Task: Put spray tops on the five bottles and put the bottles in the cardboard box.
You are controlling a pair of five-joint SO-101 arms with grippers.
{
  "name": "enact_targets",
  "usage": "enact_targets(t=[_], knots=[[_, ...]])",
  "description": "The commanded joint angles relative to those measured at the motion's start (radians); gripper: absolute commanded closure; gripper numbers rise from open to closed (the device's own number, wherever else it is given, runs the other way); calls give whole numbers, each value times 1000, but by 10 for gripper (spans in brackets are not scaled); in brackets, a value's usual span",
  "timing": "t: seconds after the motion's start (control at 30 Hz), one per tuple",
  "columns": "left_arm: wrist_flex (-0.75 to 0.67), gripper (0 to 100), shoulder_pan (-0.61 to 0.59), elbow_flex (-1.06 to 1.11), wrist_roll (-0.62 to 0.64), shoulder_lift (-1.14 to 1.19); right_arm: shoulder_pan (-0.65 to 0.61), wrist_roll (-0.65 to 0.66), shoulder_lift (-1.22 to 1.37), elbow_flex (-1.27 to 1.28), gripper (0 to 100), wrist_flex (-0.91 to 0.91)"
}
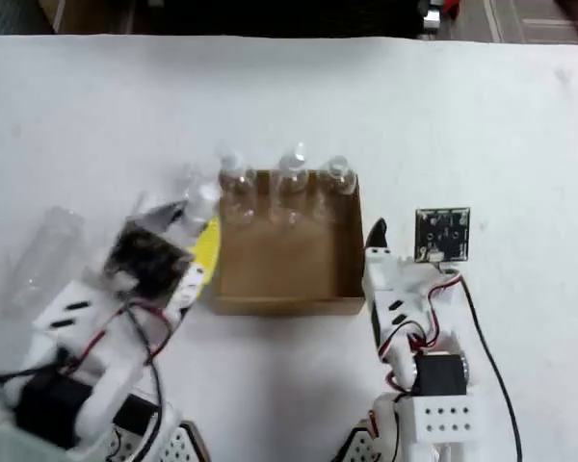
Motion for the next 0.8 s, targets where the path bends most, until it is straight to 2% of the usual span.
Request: enact_targets(t=[0.0, 0.13, 0.27, 0.37, 0.57, 0.67, 0.77], knots=[[-173, 978, 13, 152, -18, -99, -5, 3, -8, -186, 808, 105], [-296, 979, 59, 334, -17, -312, -62, 11, -8, -310, 808, 166], [-319, 979, 97, 443, -15, -507, -226, 14, -8, -466, 808, 282], [-316, 979, 104, 454, -15, -455, -392, 18, -8, -592, 808, 361], [-319, 978, 104, 453, 75, -472, -696, 196, -4, -664, 809, 432], [-318, 978, 104, 457, 74, -472, -797, 216, 1, -687, 809, 433], [-316, 978, 104, 457, 80, -472, -828, 212, 24, -701, 809, 384]])
